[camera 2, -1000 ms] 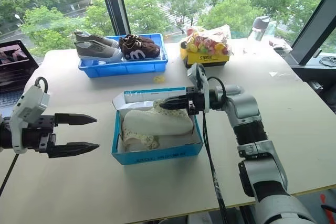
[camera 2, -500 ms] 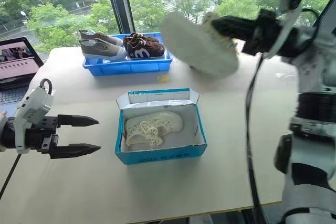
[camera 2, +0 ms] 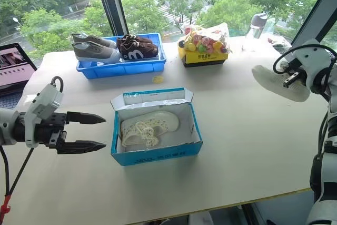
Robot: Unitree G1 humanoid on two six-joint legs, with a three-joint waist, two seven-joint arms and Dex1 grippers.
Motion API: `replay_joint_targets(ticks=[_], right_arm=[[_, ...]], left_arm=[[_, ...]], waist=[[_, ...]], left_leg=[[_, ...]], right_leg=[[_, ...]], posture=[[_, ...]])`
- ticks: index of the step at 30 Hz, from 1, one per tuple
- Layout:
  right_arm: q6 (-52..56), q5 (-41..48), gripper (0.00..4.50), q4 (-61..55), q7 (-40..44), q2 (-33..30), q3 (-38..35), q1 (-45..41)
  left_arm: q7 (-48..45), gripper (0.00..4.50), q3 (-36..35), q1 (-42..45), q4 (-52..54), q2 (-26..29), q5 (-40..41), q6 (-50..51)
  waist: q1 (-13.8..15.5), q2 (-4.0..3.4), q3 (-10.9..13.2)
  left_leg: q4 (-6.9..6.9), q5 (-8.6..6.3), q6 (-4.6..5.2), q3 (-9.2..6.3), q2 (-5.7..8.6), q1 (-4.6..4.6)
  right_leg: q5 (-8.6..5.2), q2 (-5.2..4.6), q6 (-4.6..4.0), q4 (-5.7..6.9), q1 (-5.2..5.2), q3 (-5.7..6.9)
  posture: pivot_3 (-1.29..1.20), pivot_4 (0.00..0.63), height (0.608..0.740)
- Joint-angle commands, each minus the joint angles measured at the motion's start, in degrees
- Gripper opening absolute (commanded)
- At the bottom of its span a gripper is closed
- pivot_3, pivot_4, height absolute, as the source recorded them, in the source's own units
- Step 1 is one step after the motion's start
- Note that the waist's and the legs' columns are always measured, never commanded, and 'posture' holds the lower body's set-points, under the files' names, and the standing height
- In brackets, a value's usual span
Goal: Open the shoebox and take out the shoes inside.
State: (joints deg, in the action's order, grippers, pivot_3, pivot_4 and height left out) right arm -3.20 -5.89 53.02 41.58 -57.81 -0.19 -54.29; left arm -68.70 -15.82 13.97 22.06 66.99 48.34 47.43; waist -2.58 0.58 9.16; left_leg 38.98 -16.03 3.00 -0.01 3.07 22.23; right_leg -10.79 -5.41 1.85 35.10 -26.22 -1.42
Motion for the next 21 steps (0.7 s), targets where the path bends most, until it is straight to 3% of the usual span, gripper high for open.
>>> replay_joint_targets(ticks=[1, 2, 4, 6, 13, 21], right_arm=[[5.89, 6.31, 0.45, -10.01, 8.51, 2.75, -1.76, 6.65], [9.31, 8.21, 0.88, -15.33, 10.89, 3.45, -1.76, 9.89], [14.57, 10.56, 1.23, -23.72, 13.54, 3.94, -1.97, 14.61], [21.17, 13.77, 1.98, -33.01, 15.98, 3.70, -2.92, 17.76], [35.75, 22.23, 4.32, -49.95, 23.84, -1.96, -5.04, 18.76], [38.55, 26.23, 4.42, -57.23, 26.02, -0.77, -2.84, 10.11]], left_arm=[[-1.26, 4.50, 0.02, 1.39, -0.56, 0.92, -0.92, -1.24], [-1.37, 4.50, 0.16, 1.53, -0.54, 0.89, -1.06, -1.27], [-1.51, 4.50, 0.30, 1.65, -0.36, 0.78, -1.29, -1.27], [-1.60, 4.50, 0.25, 1.58, -0.01, 0.69, -1.33, -1.24], [-1.81, 4.50, -0.20, 0.93, 0.28, 0.73, -1.58, -1.60], [-1.28, 4.50, 0.04, 0.81, 0.20, -0.02, -1.79, -1.81]], waist=[[-0.15, 0.03, -0.01], [-0.20, 0.03, -0.01], [-0.26, 0.02, -0.01], [-0.04, -0.01, 0.01], [0.83, -0.01, 0.01], [1.41, 0.03, 0.04]], left_leg=[[0.02, -0.01, 0.02, 0.00, -0.04, -0.02], [0.04, -0.03, 0.06, 0.00, -0.11, -0.02], [0.05, -0.09, 0.17, 0.02, -0.14, -0.02], [0.19, -0.14, 0.26, 0.08, -0.14, -0.01], [0.57, -0.23, 0.38, 0.04, -0.13, -0.03], [0.87, -0.23, 0.36, 0.08, -0.10, -0.04]], right_leg=[[0.00, 0.06, 0.00, 0.01, 0.03, -0.01], [0.01, 0.11, 0.00, 0.06, 0.06, -0.02], [0.01, 0.13, 0.01, 0.26, 0.05, -0.07], [0.01, 0.13, 0.02, 0.49, 0.01, -0.17], [-0.01, 0.13, 0.05, 0.65, 0.07, -0.07], [-0.02, 0.08, 0.05, 0.65, 0.06, -0.08]], posture=[[0.00, 0.150, 0.740], [0.00, 0.150, 0.740], [0.00, 0.150, 0.740], [0.00, 0.150, 0.740], [0.00, 0.150, 0.740], [0.00, 0.150, 0.740]])
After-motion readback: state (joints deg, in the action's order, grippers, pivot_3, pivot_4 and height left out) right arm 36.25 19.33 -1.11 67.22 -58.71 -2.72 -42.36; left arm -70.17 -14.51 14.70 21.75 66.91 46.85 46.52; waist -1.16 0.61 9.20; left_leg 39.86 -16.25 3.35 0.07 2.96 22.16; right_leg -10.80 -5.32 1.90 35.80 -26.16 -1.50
